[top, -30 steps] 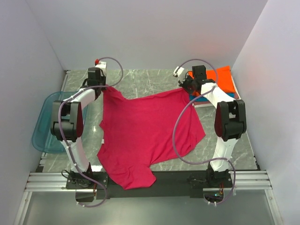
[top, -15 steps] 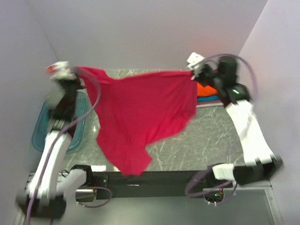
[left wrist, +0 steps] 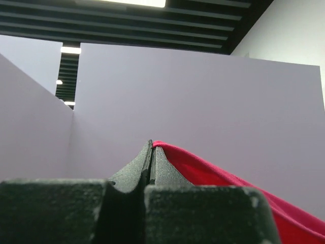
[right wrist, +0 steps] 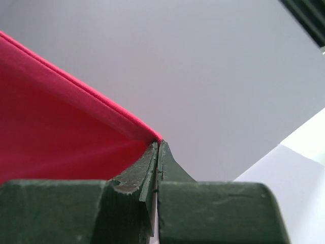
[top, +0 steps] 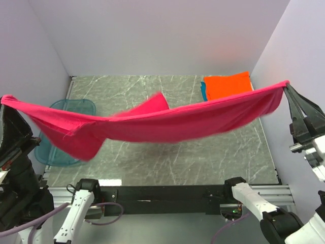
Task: Fold and stack the t-shirts
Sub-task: Flatten the tshirt out
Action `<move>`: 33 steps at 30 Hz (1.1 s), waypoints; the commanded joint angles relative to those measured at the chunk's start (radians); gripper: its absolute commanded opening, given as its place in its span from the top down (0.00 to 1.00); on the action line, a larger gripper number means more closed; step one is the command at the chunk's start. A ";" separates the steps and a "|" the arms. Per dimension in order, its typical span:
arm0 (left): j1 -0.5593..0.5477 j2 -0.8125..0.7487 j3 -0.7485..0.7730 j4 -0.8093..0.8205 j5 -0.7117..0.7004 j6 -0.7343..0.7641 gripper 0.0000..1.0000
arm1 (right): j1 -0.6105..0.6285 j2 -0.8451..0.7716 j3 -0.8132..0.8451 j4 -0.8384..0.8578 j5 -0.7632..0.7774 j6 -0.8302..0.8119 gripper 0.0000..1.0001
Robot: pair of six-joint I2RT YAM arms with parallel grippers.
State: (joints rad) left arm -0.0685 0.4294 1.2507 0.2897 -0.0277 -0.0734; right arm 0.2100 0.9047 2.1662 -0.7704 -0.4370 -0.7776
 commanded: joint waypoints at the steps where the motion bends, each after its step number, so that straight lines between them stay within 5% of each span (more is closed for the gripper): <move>1: 0.004 0.072 0.030 -0.038 0.044 -0.022 0.99 | -0.017 0.057 -0.055 -0.073 0.043 0.029 1.00; 5: 0.004 0.107 -0.087 -0.018 0.052 -0.022 0.99 | -0.017 0.031 -0.228 -0.012 0.086 0.008 1.00; 9: 0.004 0.166 -0.282 0.023 0.080 -0.006 0.99 | -0.020 0.002 -0.602 0.133 0.127 -0.014 1.00; 15: 0.003 0.493 -0.572 0.225 0.048 0.009 1.00 | -0.060 0.143 -1.032 0.446 0.122 -0.002 1.00; 22: 0.004 1.274 -0.193 -0.018 0.114 -0.060 1.00 | -0.123 0.614 -0.970 0.632 0.190 0.012 1.00; 28: 0.006 1.488 -0.034 -0.063 0.031 -0.055 1.00 | -0.126 0.821 -0.852 0.573 0.175 -0.011 1.00; 33: 0.021 1.520 0.047 -0.109 -0.058 -0.032 1.00 | -0.119 0.869 -0.807 0.566 0.173 -0.008 1.00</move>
State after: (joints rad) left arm -0.0635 1.9572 1.2171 0.1852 -0.0154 -0.1165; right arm 0.0826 1.7618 1.2903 -0.2481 -0.2565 -0.7826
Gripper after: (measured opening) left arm 0.012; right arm 0.007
